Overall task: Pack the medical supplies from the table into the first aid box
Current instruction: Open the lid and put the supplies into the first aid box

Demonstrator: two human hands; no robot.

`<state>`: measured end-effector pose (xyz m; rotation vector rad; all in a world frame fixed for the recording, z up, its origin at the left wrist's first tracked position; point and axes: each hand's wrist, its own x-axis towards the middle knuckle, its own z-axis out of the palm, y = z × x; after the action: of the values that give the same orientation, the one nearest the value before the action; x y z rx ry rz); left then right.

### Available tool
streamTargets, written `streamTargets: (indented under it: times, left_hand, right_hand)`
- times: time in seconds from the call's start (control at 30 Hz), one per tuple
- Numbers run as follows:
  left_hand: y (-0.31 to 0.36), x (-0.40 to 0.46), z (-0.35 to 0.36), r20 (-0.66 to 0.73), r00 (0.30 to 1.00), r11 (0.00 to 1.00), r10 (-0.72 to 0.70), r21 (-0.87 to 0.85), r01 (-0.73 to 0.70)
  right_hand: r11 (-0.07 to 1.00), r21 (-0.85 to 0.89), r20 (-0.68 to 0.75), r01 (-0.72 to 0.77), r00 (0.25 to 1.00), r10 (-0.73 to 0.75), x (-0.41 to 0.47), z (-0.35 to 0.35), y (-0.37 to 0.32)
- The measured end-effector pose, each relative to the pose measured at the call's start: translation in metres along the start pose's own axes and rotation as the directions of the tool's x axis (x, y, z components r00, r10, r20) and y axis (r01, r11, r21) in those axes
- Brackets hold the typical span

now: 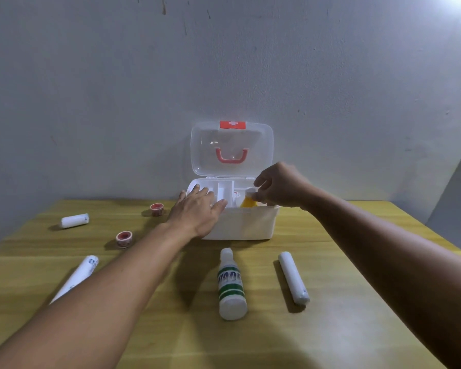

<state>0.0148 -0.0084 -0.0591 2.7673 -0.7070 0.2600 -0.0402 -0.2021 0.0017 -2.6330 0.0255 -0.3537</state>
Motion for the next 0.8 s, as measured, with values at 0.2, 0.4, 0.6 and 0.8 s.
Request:
streamTargets:
  times: [0.2, 0.4, 0.6, 0.8]
  left_hand:
    - [0.001, -0.001, 0.001, 0.013, 1.000, 0.997, 0.003, 0.073, -0.004]
    - [0.001, 0.002, 0.003, 0.028, 1.000, 0.996, -0.001, 0.086, -0.001]
    - [0.000, 0.003, 0.001, 0.035, 0.999, 0.998, -0.028, 0.053, 0.026]
    - [0.002, 0.004, 0.000, 0.042, 0.996, 0.993, -0.082, -0.079, 0.085]
  right_hand:
    - [0.994, -0.054, -0.009, 0.097, 0.995, -0.097, 0.006, 0.009, -0.007]
    - [0.987, -0.083, -0.086, 0.136, 0.986, -0.143, 0.004, 0.018, -0.014]
    - [0.983, -0.155, -0.132, 0.094, 0.985, -0.115, -0.008, 0.018, -0.017]
    - [0.996, -0.068, 0.117, -0.050, 0.991, 0.058, -0.065, 0.033, -0.049]
